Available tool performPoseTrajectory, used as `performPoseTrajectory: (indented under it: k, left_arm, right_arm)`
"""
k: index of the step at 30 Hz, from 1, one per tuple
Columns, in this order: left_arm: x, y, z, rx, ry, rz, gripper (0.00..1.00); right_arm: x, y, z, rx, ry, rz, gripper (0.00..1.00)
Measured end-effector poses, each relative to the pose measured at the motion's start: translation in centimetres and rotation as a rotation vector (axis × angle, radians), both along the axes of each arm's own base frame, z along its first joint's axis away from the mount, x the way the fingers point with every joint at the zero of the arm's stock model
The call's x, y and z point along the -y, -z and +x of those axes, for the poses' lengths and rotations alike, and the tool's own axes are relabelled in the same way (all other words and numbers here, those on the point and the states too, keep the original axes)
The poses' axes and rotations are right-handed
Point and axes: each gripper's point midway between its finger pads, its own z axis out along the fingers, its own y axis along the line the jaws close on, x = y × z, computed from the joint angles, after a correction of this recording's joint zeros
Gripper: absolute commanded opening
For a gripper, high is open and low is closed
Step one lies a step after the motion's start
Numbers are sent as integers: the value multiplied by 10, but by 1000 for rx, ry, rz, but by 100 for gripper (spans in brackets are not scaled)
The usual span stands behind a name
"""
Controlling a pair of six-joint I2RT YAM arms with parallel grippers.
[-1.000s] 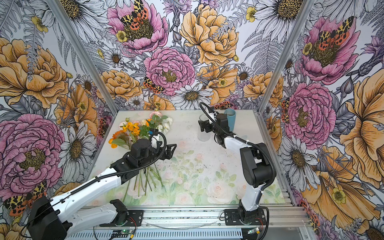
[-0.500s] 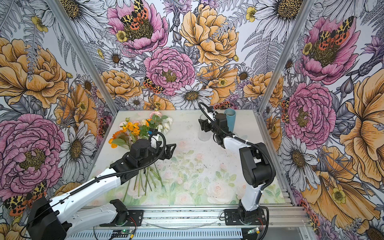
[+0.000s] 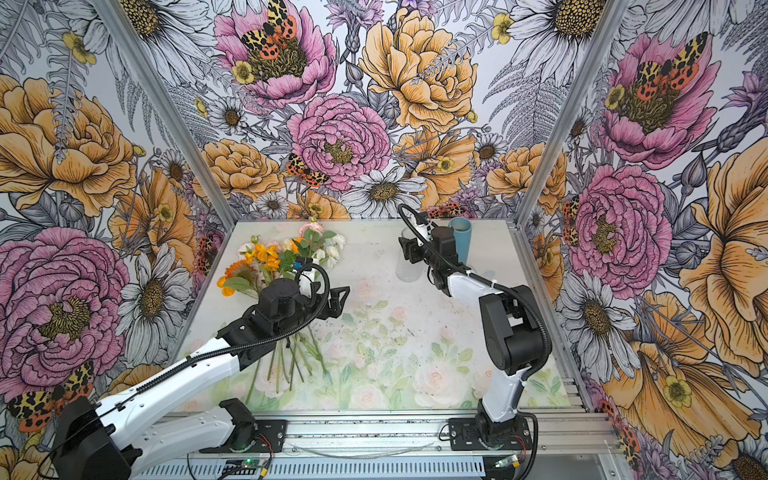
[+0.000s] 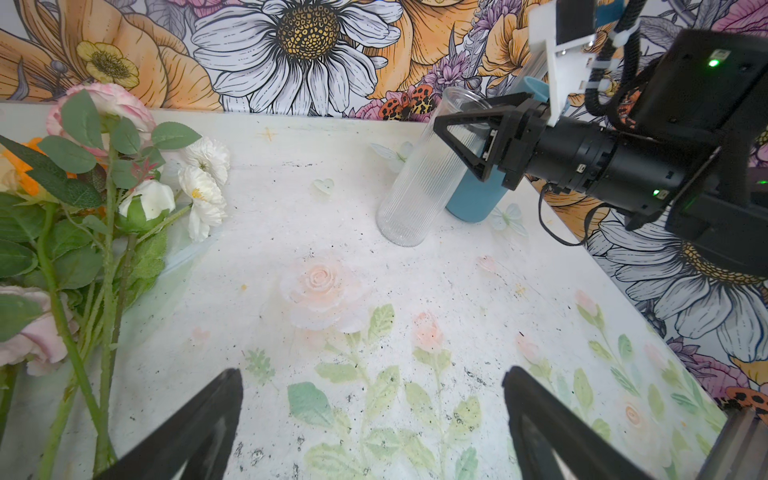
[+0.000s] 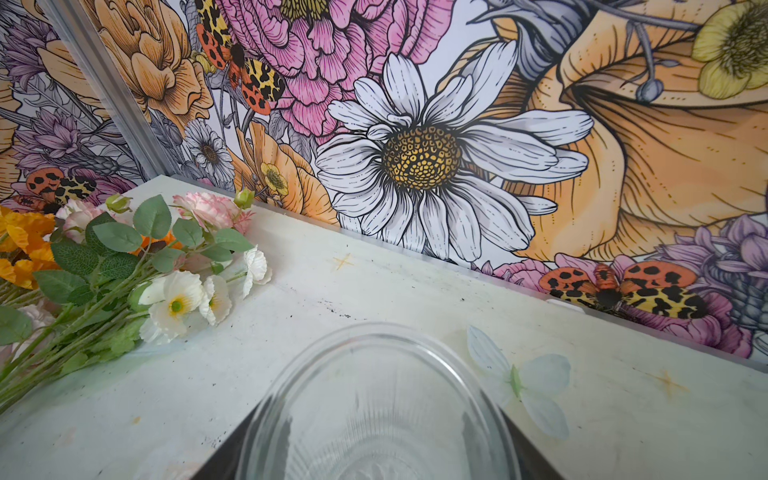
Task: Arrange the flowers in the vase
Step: 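Grasp the clear ribbed glass vase with the right gripper, then carry the glass vase toward the robot and set it down near the flowers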
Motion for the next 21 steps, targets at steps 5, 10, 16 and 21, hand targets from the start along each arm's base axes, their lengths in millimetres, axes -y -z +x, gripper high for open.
performPoseTrajectory:
  k: [5,10,16,21]
  left_arm:
    - [-3,-2,-3,8,-3,-5,99]
    - [-4,-1,-5,5,-3,-3,99]
    - [-8,7,-9,-24,-12,-9,99]
    - [-17,23,-17,-74,-24,-26,99]
  right_arm:
    - [-4,-1,-8,-22,-12,-6,57]
    - [-12,-2,-22,-25,-42,-16,56]
    - [-27,-4,-60,-8,-113,-9,54]
    - [-46,-9,-96,4,-182,-5,52]
